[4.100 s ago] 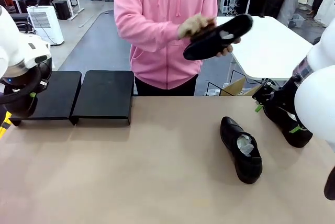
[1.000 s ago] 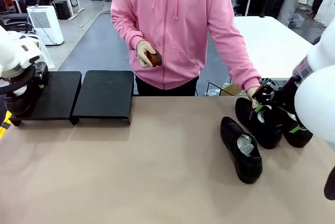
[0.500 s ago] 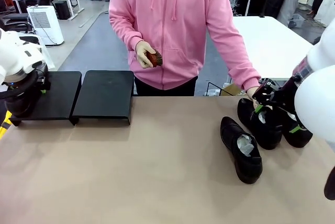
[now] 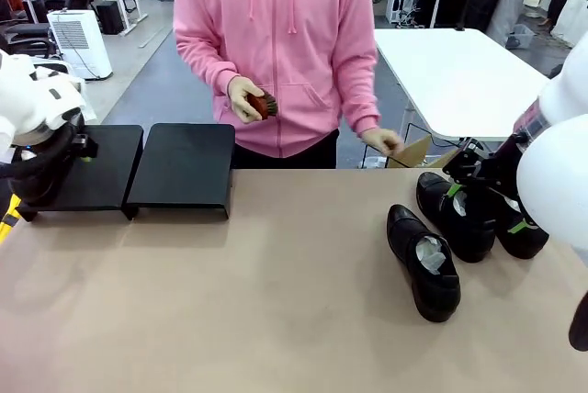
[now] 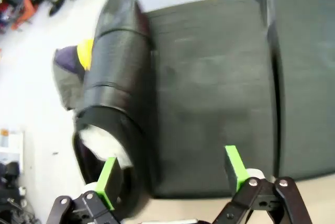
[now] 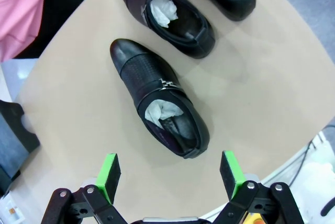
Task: Organize the shoes by placing them on the stand.
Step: Pick up one Shoe and place it in the middle of the table.
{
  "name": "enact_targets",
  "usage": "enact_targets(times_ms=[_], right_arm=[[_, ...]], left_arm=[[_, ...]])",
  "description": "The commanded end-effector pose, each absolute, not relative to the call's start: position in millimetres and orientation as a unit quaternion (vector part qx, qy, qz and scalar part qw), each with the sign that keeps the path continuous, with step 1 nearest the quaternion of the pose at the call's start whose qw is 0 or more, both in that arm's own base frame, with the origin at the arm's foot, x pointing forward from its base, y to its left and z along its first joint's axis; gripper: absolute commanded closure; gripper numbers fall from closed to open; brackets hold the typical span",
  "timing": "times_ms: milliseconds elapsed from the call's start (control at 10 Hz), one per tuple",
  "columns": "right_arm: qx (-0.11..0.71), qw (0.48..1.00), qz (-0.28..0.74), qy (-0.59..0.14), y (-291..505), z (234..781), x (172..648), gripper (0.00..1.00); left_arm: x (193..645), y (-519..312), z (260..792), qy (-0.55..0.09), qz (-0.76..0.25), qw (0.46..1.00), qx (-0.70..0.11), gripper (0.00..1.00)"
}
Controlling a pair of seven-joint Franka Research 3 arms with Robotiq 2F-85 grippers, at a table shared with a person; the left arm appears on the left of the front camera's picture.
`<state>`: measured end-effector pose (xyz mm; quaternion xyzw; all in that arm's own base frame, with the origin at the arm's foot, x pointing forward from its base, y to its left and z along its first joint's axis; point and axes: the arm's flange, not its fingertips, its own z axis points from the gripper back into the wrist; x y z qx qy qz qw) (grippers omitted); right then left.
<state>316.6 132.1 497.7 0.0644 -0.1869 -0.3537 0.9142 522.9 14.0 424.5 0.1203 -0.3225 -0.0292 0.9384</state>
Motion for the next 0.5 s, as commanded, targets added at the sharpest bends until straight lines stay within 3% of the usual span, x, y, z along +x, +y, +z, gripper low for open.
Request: enact_targets(times_ms=[0,400], right_arm=[[0.068,0.915,-0.349,-0.192,131.4,498.0,317.5,0.00],[0.068,0.915,-0.349,-0.192,131.4,498.0,317.5,0.00]], left_arm=[[464.3,-12.5,463.8,-0.323,-0.078,0.942,0.045,0.00],[404.6,-39.9,495.2,-0.212,-0.129,0.968,-0.048,0.00]])
